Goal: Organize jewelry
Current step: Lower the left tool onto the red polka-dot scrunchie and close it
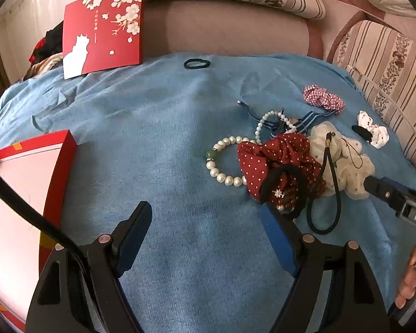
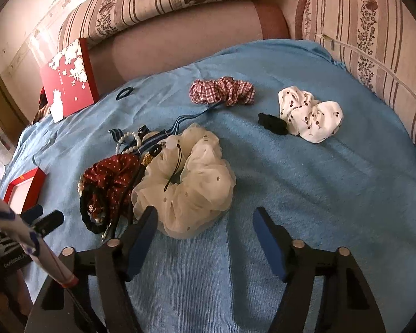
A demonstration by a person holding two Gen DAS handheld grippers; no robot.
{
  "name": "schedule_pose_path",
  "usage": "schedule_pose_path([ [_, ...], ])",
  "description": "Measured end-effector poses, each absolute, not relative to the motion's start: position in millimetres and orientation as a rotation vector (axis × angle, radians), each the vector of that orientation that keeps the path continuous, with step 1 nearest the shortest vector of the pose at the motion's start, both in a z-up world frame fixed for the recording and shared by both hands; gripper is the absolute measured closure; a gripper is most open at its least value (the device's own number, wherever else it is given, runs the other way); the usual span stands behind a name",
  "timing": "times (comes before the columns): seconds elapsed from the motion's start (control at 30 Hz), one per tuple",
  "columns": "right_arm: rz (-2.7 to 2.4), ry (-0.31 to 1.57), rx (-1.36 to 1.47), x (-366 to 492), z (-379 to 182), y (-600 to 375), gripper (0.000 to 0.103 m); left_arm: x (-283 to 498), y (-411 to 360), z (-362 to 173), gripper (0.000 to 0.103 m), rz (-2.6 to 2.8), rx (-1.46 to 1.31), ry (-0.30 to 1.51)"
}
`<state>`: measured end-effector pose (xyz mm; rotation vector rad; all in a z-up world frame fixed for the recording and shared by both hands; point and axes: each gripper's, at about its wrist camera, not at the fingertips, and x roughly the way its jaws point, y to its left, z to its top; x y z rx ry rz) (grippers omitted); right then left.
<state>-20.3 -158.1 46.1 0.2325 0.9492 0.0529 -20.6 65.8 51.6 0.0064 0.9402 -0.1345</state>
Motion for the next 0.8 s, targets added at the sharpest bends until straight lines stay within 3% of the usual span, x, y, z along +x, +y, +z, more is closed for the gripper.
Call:
schedule_pose_path([
  [0.17, 0.067, 0.963, 0.23, -19, 43, -156, 0.042, -14, 75, 58, 0.024, -0.17, -0.072, 0.935],
  [0.37, 0.071, 0.962, 0.266, -18, 43, -161, 0.042, 2, 81, 74, 0.024, -0.283, -0.224, 0.931],
  [0.7, 0.078, 0.967, 0.294, -14, 39, -166, 0.044, 53, 25, 59, 0.024, -0.426, -0.127, 1.025],
  [0.77, 0.086, 0.975, 0.312, -11, 37, -167, 0.047, 59, 13, 53, 0.028, -0.443, -0.093, 1.042],
  [0.8, 0.088, 0.979, 0.317, -10, 36, -167, 0.05, 59, 8, 50, 0.035, -0.45, -0.073, 1.051],
])
